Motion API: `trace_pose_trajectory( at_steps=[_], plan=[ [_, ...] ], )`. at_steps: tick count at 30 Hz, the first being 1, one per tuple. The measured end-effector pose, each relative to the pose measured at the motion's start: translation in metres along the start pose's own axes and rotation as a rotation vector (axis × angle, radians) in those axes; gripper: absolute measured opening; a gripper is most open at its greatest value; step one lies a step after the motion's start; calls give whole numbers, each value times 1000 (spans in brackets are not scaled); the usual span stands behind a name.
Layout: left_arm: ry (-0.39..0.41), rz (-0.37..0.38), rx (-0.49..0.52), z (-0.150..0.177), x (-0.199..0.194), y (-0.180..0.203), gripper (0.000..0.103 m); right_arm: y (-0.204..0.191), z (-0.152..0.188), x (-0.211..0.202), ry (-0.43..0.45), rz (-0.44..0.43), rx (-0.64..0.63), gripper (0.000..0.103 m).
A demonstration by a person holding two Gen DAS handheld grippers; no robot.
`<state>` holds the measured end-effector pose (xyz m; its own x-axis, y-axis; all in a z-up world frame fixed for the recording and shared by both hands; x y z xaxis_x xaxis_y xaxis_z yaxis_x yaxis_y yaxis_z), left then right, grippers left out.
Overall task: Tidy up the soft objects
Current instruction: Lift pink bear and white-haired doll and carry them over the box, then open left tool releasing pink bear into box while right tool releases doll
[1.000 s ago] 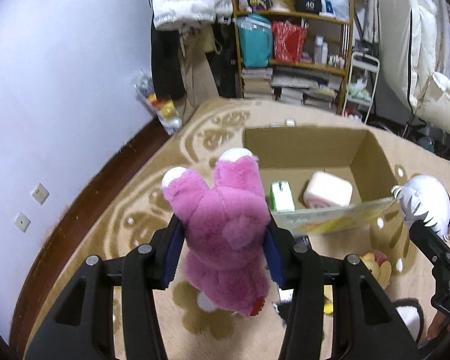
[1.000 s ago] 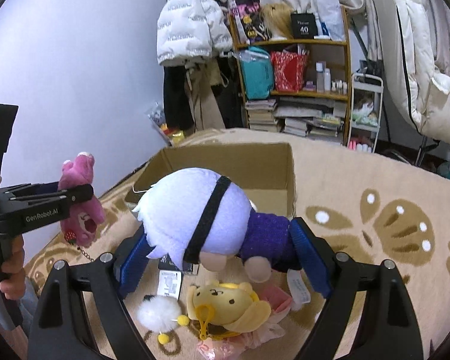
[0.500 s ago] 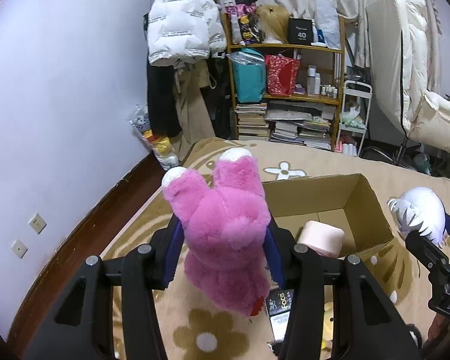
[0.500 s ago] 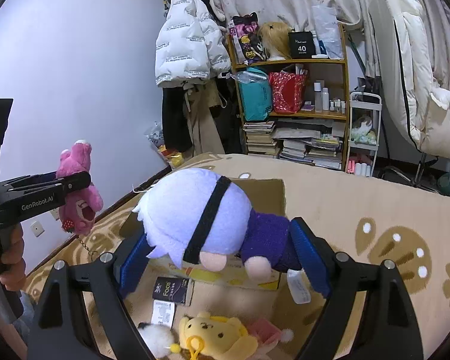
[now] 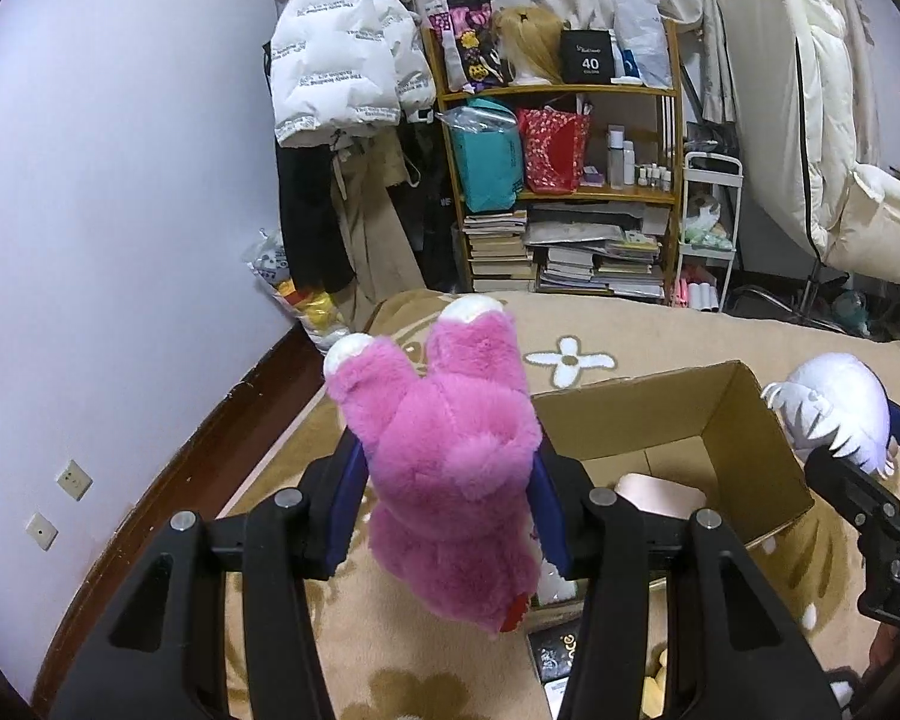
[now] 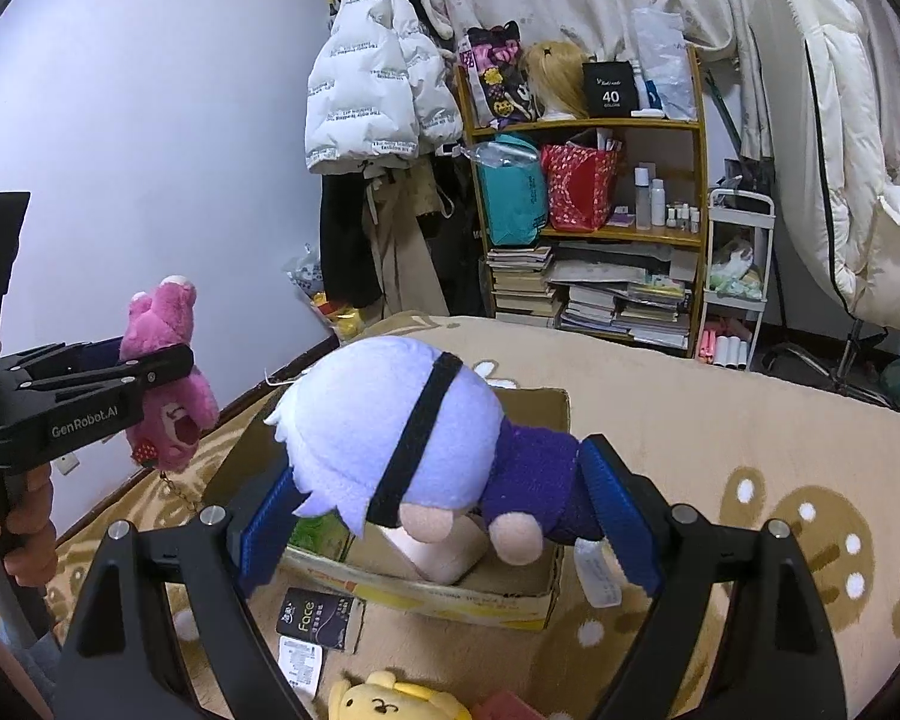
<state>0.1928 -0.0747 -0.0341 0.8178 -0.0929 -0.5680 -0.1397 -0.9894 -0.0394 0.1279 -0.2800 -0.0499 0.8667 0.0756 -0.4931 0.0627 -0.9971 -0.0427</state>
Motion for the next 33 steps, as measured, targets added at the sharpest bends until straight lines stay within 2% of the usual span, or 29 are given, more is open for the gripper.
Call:
trace_pose_trajectory(
  at_steps=[11,17,21,28,31,33],
  plan=[
    [-54,41,-15,4,29,9,48,7,16,37,-43,-6,-11,92],
    [-155,109,-55,16,49,12,48,4,26,50,-71,-18,-46,92],
    [-184,110,-51,23,59,15,50,2,32,58,-87,-24,-55,92],
    [-208,98,-24,30,68,21,56,-1,39,66,-113,-24,-83,93],
    [-222,101,-20,34,71,23,67,-3,41,67,-125,-25,-90,93],
    [-232,94,-20,36,72,22,70,-4,43,67,-130,-29,-91,93]
  ],
)
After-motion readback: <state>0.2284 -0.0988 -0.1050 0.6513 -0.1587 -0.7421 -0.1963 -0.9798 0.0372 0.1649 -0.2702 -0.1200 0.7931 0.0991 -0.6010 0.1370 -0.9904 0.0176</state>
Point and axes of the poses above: each gripper's, at about its wrist camera, not at the fingertips, and x roughly the way its jaws point, y to its right, z to its underside, the point moved 6 cm from there along x, roughly the way its jaws point, and after that the axes turned 8 degrees about -x, right-handed, at the moved point
